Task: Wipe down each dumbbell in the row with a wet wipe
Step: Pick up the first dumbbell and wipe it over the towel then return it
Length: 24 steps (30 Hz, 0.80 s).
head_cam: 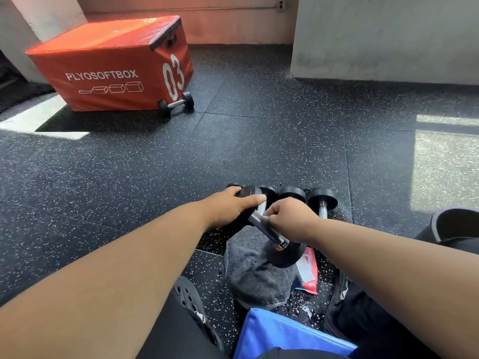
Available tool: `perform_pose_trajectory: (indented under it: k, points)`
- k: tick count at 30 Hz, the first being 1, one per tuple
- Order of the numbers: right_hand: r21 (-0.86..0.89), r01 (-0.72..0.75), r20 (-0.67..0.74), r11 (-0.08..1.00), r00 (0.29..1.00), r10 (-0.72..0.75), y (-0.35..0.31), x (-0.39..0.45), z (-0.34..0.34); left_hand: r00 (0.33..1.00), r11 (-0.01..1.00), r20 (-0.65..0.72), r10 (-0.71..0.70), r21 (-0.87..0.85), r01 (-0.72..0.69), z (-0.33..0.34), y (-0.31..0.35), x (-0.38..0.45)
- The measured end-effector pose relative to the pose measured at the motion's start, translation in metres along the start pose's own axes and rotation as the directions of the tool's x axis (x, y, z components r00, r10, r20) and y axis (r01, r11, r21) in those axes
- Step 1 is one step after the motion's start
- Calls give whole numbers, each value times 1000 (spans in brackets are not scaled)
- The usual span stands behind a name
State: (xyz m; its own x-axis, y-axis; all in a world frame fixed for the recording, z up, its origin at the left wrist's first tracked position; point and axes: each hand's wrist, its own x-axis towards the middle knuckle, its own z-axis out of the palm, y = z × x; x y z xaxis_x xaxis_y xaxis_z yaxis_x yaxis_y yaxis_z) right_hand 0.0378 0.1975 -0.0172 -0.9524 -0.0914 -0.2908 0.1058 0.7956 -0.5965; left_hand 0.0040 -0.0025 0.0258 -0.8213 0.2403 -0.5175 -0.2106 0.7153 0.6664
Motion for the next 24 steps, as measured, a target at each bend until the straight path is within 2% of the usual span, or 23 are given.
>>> perform_pose_trajectory:
  k: [4,7,9,13,15,18,24]
  points:
    - [161,10,-93,987,996,5,-7,-2,-3,1000,999,-4,-31,17,31,-1,5,-7]
    - [209,10,-93,978,996,10,-15,-6,-5,997,997,-27,-75,-32,74,0,3,-2]
    - [143,-5,-111,990,994,21,-16,-9,-5,997,994,-21,-69,-86,67,2,7,-5]
    - [-187,-73,-77,980,995,59,-3,-14,-1,995,990,-14,-97,-100,95,4,9,-5]
    - [-236,-85,-52,968,996,75,2,-16,-2,994,991,-29,-104,-89,101,4,9,-7]
    - [-177,-60,-39,982,998,54,2,-15,-1,993,993,-57,-107,-59,103,4,6,-6]
    - [101,23,-45,995,999,-19,-6,-11,14,995,995,-62,-84,-68,80,5,7,-8]
